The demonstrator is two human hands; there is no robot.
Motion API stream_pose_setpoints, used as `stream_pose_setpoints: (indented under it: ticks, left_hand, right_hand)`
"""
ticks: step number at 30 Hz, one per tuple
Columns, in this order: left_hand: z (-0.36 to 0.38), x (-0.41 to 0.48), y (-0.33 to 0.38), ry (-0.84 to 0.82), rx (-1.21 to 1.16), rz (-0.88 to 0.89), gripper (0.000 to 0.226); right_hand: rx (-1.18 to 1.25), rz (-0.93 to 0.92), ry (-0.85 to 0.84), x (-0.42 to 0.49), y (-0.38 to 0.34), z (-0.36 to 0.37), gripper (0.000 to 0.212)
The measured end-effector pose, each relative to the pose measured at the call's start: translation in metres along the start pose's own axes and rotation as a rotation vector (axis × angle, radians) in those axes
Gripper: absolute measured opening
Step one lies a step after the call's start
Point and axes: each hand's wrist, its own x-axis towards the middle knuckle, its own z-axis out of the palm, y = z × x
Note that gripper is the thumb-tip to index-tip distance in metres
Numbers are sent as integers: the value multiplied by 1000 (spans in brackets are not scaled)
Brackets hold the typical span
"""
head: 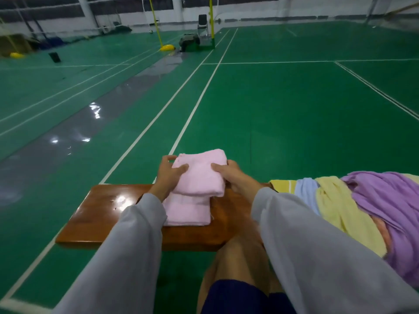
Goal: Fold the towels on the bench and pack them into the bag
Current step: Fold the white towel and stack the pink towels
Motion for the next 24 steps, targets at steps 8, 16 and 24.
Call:
stream_pose_setpoints:
  ticks: [8, 16, 24]
  left_hand:
    - [-30, 15, -119, -94, 368, -269, 69]
    - [-37, 9, -113, -205, -19, -432, 88]
    - [-74, -40, -84, -401, -284, -539, 60]
  right_hand:
    - [-488, 188, -5, -6, 83, 42, 64]
    - [-320, 226, 64, -1, 67, 71, 56]
    - [138, 573, -189, -36, 61, 81, 74]
